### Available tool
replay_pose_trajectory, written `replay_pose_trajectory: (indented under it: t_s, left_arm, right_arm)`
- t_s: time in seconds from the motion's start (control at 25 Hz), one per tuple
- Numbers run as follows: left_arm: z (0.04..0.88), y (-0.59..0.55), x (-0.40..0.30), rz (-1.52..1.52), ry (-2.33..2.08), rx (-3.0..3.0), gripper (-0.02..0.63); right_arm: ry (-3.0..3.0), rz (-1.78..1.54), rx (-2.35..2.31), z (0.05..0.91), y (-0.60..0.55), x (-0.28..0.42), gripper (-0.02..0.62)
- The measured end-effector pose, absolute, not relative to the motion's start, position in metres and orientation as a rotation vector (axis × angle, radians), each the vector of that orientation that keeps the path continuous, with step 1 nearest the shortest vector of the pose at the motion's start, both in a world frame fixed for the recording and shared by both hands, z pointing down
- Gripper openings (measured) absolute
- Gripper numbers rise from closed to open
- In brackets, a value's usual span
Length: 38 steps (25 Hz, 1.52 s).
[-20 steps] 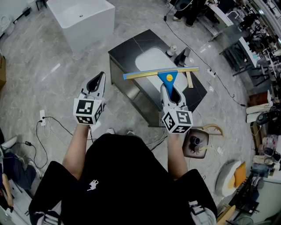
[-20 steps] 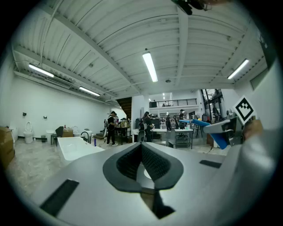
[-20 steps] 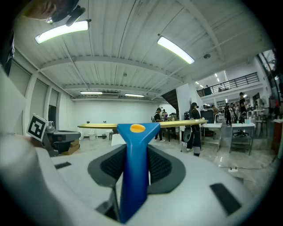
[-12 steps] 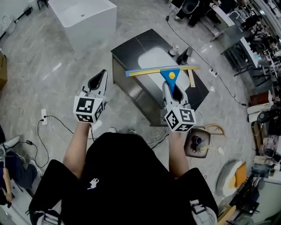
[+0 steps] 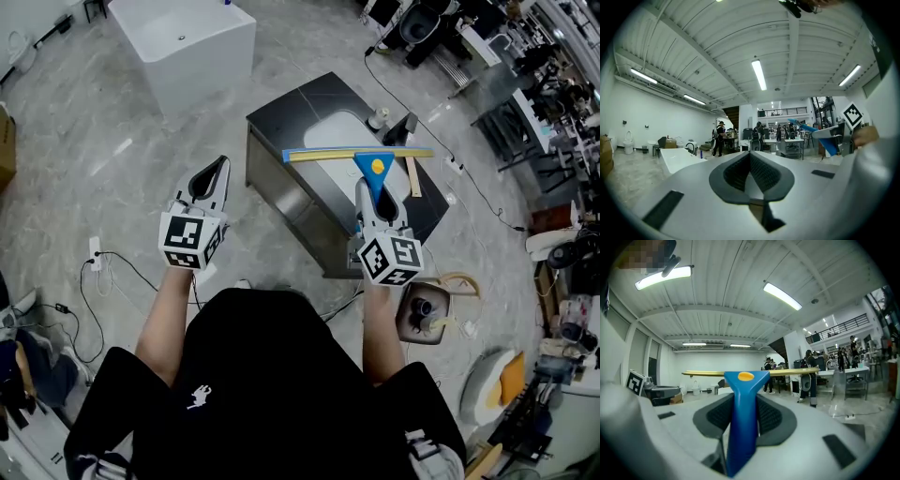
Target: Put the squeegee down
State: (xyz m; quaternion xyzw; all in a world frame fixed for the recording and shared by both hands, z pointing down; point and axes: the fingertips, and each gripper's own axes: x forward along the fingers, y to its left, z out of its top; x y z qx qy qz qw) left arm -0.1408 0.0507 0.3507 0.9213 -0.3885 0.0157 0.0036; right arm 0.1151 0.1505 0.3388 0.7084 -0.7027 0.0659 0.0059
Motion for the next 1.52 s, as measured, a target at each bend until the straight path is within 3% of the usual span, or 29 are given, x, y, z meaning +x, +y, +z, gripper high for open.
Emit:
replay_pose_trajectory:
  t_s: [0.68, 1.52]
  left_arm:
    - [0.369, 0.025, -0.167, 0.103, -1.223, 2.853, 0.003]
    - [0.385, -0.098, -0.107, 0.163, -1.319, 2.767, 0.003]
  right_arm:
    - [-2.215, 0.233, 2.168, 0.346, 0.115, 0.091, 0.132]
    - [-2.319, 0.302, 1.992, 0.376, -0.045, 0.153, 0.132]
